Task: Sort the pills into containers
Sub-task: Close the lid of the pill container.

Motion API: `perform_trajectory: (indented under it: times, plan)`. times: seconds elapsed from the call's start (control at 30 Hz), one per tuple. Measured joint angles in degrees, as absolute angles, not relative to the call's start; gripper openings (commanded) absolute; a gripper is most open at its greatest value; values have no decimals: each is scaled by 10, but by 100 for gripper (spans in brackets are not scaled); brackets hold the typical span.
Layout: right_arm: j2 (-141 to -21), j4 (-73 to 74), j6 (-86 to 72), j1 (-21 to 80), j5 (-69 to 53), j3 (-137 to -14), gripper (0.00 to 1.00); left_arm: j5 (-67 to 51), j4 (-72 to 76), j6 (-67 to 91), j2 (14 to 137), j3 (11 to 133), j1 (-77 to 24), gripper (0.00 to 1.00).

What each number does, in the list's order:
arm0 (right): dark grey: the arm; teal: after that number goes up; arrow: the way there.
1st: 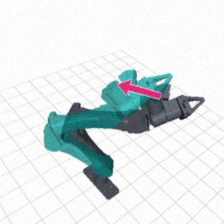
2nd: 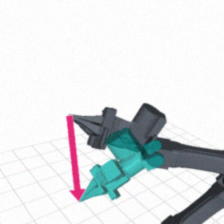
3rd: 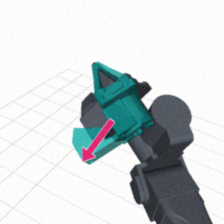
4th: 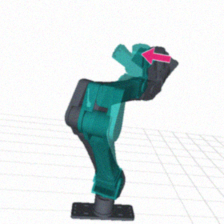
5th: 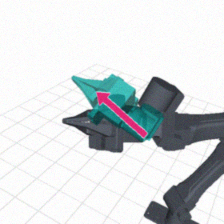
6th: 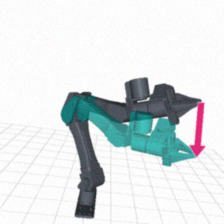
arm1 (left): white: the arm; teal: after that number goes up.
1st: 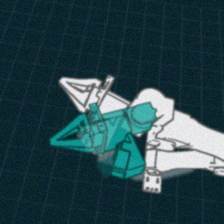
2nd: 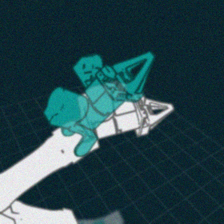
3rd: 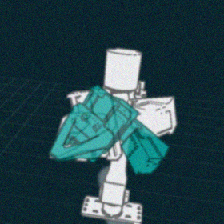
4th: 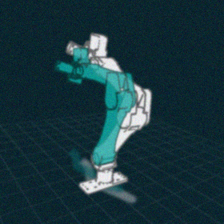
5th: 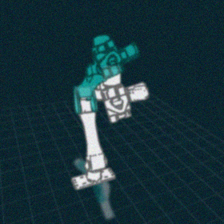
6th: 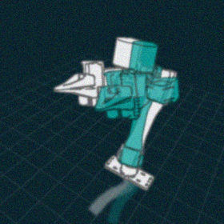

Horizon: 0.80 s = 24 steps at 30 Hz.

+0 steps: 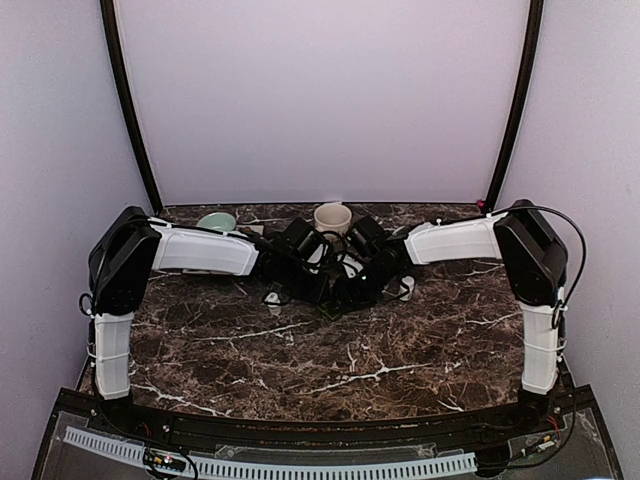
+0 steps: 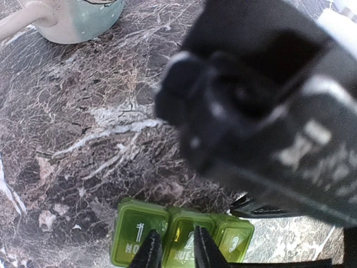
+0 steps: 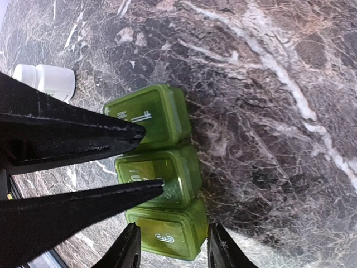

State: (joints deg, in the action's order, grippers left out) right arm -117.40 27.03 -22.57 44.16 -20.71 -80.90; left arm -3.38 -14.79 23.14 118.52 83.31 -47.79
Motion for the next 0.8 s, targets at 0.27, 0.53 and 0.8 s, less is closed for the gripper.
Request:
perform_trajectory:
  times: [0.27,0.53,0.8]
  plan:
    - [-1178,272,-217,447,-204,-815,40,-34,-147,231,1185,833,-478,21]
    - [-1180,272,-215,449,-197,-815,40,-34,-147,232,1185,833,-478,21]
    - [-1181,266,-216,451,-194,-811,40,-34,-147,231,1185,833,-478,21]
